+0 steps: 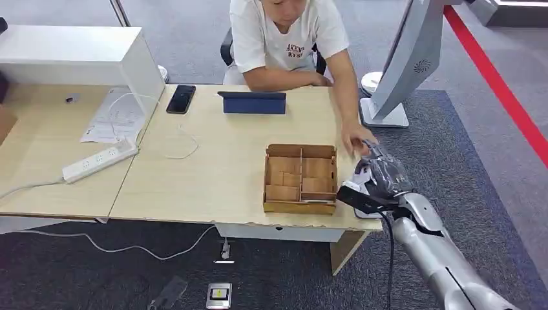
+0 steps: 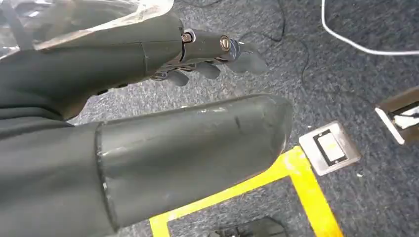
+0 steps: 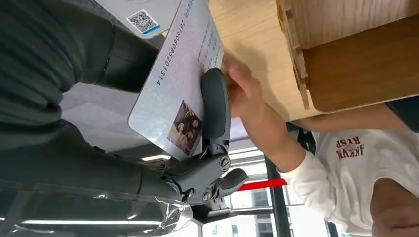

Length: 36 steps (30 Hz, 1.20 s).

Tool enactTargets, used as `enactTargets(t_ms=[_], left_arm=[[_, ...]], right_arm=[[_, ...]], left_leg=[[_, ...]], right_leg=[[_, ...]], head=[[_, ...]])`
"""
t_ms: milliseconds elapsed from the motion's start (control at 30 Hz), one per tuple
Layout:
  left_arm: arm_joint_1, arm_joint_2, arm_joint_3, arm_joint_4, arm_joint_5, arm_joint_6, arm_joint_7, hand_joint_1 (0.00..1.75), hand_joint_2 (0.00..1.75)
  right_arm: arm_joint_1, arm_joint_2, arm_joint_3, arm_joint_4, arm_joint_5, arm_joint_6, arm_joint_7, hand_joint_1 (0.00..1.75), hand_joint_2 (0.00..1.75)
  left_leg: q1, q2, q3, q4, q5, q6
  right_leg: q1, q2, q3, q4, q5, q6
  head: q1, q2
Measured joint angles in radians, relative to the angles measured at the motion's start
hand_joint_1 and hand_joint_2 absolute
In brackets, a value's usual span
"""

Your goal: Pass the card to the sensor for recognition and then transmit it.

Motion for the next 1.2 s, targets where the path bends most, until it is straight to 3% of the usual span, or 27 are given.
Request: enactTargets(t_ms=[900,1200], left_arm=[[0.006,0.003,0.0,0.002,-0.002,0.022,-0.007,0.0,0.0],[0.004,0.002,0.0,0.002,-0.001,0.022,-0.007,0.0,0.0]], right_arm=[[0.061,-0.059,0.013,0.007,-0.038,-0.011,0.032,1.75,1.75],[0.072,-0.057,0.023,-0.002,-0.023,0.054,0.039,1.75,1.75]], left_leg=[[0.0,0.0,0.0,0.0,0.0,0.0],[0.0,0.0,0.0,0.0,0.0,0.0]], right_leg=[[0.0,0.0,0.0,0.0,0.0,0.0],[0.0,0.0,0.0,0.0,0.0,0.0]], head=[[0.0,0.0],[0.0,0.0]])
